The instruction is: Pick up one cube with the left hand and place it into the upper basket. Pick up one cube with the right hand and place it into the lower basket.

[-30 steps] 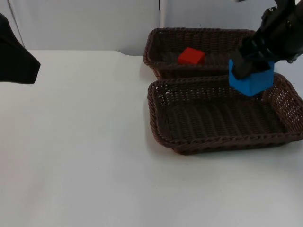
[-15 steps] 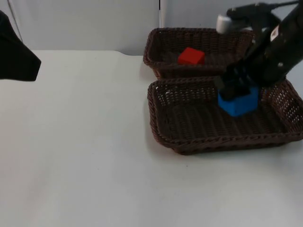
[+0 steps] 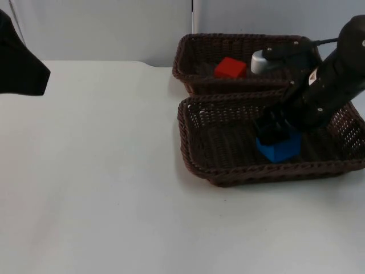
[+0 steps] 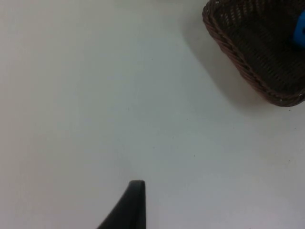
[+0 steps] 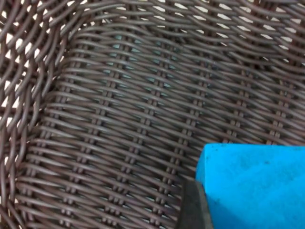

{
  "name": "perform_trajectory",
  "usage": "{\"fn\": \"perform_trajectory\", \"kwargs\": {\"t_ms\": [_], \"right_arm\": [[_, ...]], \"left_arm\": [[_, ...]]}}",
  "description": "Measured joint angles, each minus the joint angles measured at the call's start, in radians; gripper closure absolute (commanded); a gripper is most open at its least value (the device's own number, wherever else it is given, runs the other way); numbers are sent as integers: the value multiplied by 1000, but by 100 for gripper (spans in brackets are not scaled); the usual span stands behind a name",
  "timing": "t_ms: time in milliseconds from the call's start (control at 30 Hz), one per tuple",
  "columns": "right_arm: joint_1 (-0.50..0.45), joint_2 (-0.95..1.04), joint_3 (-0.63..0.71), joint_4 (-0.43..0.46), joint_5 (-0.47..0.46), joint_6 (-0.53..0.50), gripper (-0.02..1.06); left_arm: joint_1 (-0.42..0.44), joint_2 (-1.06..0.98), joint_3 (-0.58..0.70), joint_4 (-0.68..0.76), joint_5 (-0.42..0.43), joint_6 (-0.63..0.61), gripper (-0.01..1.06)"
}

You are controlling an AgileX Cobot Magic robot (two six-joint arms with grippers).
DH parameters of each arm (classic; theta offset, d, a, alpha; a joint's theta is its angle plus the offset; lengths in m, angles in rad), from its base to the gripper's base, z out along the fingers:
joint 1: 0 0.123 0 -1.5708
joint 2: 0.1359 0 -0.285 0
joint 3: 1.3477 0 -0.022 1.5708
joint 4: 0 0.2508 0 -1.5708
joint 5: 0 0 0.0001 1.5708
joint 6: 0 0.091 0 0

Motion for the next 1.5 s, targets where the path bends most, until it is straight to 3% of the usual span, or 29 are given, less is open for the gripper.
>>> {"fn": "perform_trajectory", "kwargs": {"t_ms": [67,167,200,333,367,433,467,633,967,1500], "right_arm": [[0,0,0,0,0,0,97],[0,0,0,0,0,0,72],[0,0,0,0,0,0,72],[0,0,0,0,0,2,34],[0,0,0,0,0,2,34],[0,-5,0,0,2,8,19],[0,-12,0,0,4,9,16],[0,-63,0,0,27,13,15],[0,-336,0,0,211,16,15],[0,-553,0,0,308,16,15]], "left_arm": [[0,0,0,0,-2,0,0],[0,0,0,0,-5,0,0],[0,0,0,0,-5,0,0],[0,0,0,0,-5,0,0],[0,0,0,0,-5,0,0],[0,0,0,0,-5,0,0],[0,0,0,0,-5,0,0],[0,0,0,0,-6,0,0],[0,0,0,0,-6,0,0],[0,0,0,0,-1,5,0]]}}
